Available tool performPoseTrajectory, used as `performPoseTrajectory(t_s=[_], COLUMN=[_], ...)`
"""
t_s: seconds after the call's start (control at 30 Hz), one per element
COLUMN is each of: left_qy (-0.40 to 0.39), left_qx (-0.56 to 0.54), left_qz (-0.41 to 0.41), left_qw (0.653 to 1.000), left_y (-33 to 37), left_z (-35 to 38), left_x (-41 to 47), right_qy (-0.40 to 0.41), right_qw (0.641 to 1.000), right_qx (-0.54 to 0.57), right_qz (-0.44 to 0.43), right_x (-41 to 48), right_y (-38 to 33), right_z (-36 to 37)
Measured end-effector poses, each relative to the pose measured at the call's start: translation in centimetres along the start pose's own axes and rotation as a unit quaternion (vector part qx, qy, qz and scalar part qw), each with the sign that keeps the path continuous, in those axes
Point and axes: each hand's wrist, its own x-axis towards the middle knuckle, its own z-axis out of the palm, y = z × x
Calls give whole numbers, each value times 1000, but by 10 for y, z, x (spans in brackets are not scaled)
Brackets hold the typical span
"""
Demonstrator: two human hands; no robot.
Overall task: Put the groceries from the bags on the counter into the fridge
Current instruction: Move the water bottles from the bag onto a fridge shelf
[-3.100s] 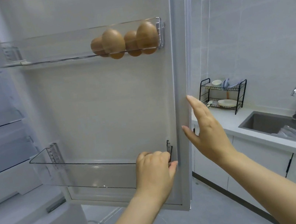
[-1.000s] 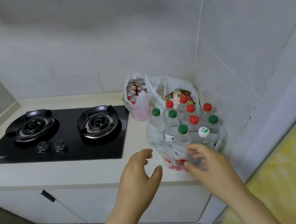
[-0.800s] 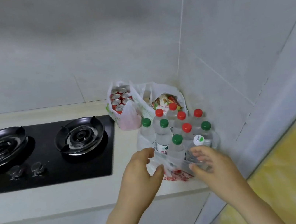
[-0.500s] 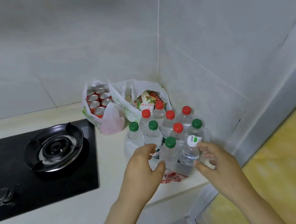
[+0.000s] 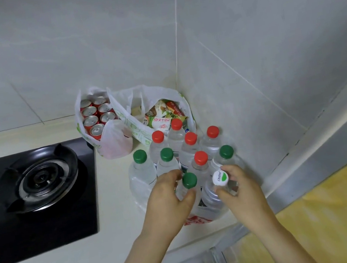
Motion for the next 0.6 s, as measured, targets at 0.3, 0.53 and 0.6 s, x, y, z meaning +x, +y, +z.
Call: performPoseTrajectory(t_s=[0.3,0.53,0.6], left_qy=[24,63,77], left_qx=[-35,-122,-125], left_qz=[-15,-40,-37], left_qw=[999,990,988], left_y=[-12,-25,-25], left_z=[31,51,56], left_x=[15,15,17], right_qy=[6,12,24], right_qw=[998,992,990], right_qx=[55,120,130], right_qz=[-11,-38,-43], right_x=[12,8,8], right_y=[21,35,34], right_z=[15,26,29])
